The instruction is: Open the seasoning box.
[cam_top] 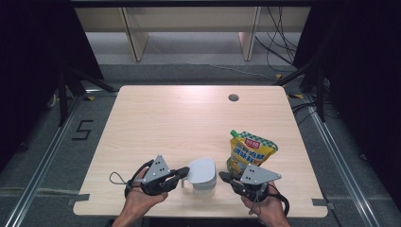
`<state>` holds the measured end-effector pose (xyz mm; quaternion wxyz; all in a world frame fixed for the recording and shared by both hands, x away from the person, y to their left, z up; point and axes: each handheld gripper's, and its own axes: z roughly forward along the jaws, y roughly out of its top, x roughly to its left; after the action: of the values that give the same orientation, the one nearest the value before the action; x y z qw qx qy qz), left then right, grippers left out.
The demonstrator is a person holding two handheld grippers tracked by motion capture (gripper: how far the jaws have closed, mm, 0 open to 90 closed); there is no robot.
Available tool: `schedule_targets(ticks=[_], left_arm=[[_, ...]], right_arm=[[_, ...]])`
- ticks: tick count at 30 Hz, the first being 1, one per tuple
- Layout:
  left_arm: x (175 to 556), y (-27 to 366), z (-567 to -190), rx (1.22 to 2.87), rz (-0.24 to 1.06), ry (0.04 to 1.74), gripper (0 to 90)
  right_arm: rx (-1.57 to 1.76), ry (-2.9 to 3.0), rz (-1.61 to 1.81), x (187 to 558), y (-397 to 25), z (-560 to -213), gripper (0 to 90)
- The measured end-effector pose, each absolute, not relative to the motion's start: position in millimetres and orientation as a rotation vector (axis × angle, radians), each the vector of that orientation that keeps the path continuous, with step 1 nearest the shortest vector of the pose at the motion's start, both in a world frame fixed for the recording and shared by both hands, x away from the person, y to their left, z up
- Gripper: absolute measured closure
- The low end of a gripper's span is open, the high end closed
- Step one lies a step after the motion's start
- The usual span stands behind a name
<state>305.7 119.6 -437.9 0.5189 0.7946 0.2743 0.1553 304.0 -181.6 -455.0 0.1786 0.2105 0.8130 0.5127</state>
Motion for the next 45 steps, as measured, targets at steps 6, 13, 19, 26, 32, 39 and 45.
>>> schedule_targets(ticks=[6,13,19,26,32,39,45], left_arm=[[306.2,120.4,-438.4,1.906,0.379,0.64,87.7],[300.7,124.3,-437.2,1.878,0.359,0.647,75.1],[291.6,135.0,-440.1,1.901,0.337,0.647,46.8],[277.5,149.6,-461.7,1.976,0.34,0.703,33.1],[272.7,156.8,-473.3,1.985,0.35,0.75,30.1],[269.0,155.6,-482.6,1.992,0.337,0.781,28.0],[267.3,154.6,-481.0,1.996,0.348,0.775,28.0]], right_arm=[[0.558,2.295,1.45,305.7,-173.9,-449.9,90.0],[0.526,2.286,1.467,305.9,-167.8,-445.5,90.0],[0.51,2.283,1.477,303.6,-160.5,-439.1,90.0],[0.471,2.262,1.485,305.5,-151.1,-429.1,90.0],[0.425,2.257,1.475,305.1,-141.3,-421.8,90.0],[0.379,2.256,1.462,302.0,-123.8,-415.4,89.4],[0.345,2.253,1.46,301.8,-113.6,-413.7,89.1]])
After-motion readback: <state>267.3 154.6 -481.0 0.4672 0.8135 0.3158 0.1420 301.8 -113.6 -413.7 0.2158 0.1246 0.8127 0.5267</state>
